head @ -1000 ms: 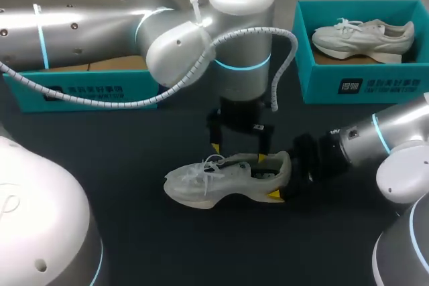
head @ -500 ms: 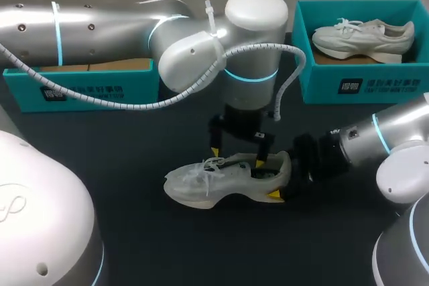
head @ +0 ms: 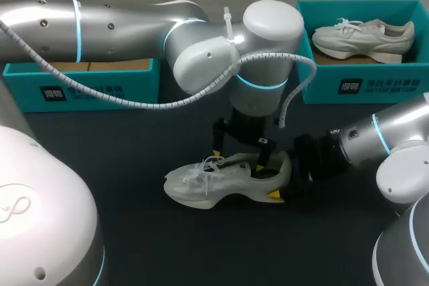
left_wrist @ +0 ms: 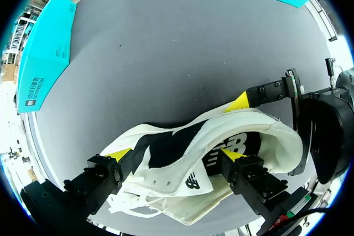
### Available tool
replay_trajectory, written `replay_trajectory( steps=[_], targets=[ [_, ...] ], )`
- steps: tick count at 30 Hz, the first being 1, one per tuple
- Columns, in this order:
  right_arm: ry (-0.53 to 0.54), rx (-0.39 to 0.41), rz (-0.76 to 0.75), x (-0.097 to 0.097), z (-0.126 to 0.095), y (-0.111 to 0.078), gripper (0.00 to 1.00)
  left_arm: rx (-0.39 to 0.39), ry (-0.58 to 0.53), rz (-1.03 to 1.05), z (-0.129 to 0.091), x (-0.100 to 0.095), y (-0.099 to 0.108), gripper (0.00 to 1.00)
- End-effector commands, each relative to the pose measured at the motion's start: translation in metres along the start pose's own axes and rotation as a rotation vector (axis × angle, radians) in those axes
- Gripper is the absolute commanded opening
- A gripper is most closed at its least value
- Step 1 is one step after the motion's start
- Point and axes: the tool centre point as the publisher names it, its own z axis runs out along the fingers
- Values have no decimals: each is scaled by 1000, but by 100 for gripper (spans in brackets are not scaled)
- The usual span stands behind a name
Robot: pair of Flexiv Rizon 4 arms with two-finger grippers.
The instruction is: Take the shoe out of the shoebox, open the shoe tongue, remove and reinsert the insole, then place the shoe into the shoebox
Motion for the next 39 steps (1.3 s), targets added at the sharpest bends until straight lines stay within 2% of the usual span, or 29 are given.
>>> replay_trajectory(
  steps=[1,6,15,23,30,35,36,39],
  targets=[
    [-2,3,1,1,3,0,0,-8,-10,-13,7,3,-2,100],
    [-2,3,1,1,3,0,0,-12,-56,-46,10,0,2,100],
    [-2,3,1,1,3,0,0,-39,-76,-151,5,-24,18,100],
    [-2,3,1,1,3,0,0,-20,-72,-251,-16,-48,30,100],
    [-2,3,1,1,3,0,0,-6,-52,-284,-35,-50,37,100],
    [-2,3,1,1,3,0,0,-25,9,-285,-42,-43,40,64],
    [-2,3,1,1,3,0,0,-31,38,-286,-44,-41,41,49],
    [-2,3,1,1,3,0,0,-46,79,-283,-47,-36,43,42]
  ],
)
